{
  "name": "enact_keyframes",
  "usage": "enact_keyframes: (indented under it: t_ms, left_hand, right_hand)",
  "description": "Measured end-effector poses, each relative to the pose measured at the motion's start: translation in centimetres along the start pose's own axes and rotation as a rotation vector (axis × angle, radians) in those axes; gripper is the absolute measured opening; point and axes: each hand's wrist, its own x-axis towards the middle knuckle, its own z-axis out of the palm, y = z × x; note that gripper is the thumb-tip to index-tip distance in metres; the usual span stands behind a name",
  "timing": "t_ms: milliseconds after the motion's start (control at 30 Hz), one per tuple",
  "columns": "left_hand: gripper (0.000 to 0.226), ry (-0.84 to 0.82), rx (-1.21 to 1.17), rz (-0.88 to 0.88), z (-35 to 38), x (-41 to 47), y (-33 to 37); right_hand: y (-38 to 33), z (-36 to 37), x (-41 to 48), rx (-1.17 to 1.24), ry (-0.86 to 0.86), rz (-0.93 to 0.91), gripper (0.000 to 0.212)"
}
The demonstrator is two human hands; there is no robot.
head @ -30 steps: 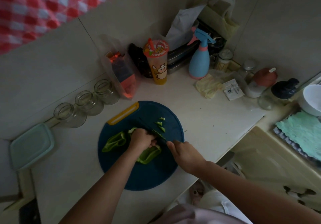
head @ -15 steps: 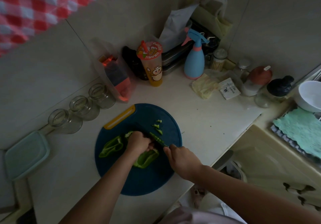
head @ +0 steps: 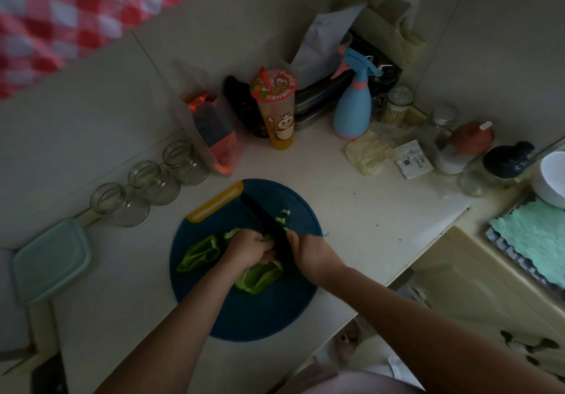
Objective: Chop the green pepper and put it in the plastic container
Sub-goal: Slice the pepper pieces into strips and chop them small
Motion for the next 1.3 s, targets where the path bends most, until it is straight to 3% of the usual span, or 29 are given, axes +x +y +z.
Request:
enact_keyframes:
  t_ms: [167, 267, 633, 833, 1033, 1300]
  left_hand:
    - [0.038, -0.010, -0.060, -0.019, -0.2, -0.5, -0.2]
    - [0.021, -0.010, -0.019, -0.012, 0.0, -0.4, -0.5]
    - [0.014, -0.020, 0.010, -0.038, -0.3, -0.3, -0.2]
    - [0.023, -0.018, 0.026, -0.041, -0.3, -0.4, 0.1]
    - [0.021, 0.000, 0.034, -0.038, -0.5, -0.4, 0.0]
    - [0.025, -0.028, 0.103, -0.008, -0.6, -0.4, 0.3]
  right_hand:
    - [0.8, -0.5, 0.6, 0.145, -0.008, 0.095, 0.041]
    - [1.4, -0.6, 0.5, 0.190, -0.043, 0.142, 0.053]
    - [2.3, -0.5, -2.5, 0.011, -0.041, -0.004, 0.053]
    - [2.1, 0.0, -2.9, -0.142, -0.003, -0.058, 0.049]
    - [2.3, 0.6, -3.2, -0.147, 0.037, -0.091, 0.050]
    - [2.1, -0.2, -2.3, -0.078, -0.040, -0.059, 0.053]
